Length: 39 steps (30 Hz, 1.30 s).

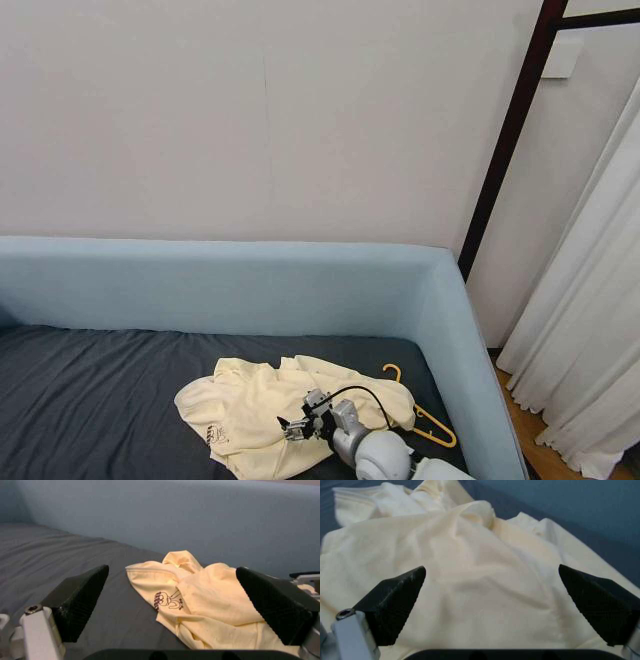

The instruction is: Pick up the clothes from the sofa and hang them on the clothes hanger.

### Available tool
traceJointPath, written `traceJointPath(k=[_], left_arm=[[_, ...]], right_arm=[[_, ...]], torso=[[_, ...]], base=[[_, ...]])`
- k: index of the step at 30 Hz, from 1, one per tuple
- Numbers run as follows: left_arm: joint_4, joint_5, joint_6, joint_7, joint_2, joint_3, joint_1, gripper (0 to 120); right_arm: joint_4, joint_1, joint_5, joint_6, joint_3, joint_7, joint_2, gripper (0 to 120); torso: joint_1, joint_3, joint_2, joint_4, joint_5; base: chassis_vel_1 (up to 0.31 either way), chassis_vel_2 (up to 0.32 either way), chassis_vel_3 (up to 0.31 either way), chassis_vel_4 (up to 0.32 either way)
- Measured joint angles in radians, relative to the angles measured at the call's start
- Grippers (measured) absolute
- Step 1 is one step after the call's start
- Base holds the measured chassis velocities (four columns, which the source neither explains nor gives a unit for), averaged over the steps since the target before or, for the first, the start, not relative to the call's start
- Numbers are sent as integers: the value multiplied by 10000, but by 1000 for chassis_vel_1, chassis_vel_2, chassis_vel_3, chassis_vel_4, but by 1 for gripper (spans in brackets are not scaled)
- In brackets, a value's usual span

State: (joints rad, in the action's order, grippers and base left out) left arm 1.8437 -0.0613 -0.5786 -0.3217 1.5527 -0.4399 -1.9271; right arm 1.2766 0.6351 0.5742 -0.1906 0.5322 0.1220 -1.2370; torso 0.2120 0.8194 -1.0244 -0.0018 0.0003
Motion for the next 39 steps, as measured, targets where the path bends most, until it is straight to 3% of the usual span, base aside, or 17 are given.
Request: traceJointPath(k=[11,15,21,39], left_arm=[[-72,3,-42,-1,-3,-55,-27,100],[-81,4,-102,1,25,-70,-35,100],[-125,-34,-293,-2,31,-121,-81,100],[-373,95,-475,-45,18,-171,71,100]], right_arm=[[-1780,-1042,358,325,625,-175,-1299,100],[-2957,-1401,477,422,702,-318,-2012,91],[-4332,-1686,122,627,659,-468,-2561,67],[-3743,-1553,273,598,886,-428,-2079,1]], torso=[[0,0,0,3,-11],[1,0,0,4,-8],[1,0,0,3,-13],[0,-1,0,4,-4]], base=[[0,0,0,0],[0,0,0,0],[0,0,0,0],[0,0,0,0]])
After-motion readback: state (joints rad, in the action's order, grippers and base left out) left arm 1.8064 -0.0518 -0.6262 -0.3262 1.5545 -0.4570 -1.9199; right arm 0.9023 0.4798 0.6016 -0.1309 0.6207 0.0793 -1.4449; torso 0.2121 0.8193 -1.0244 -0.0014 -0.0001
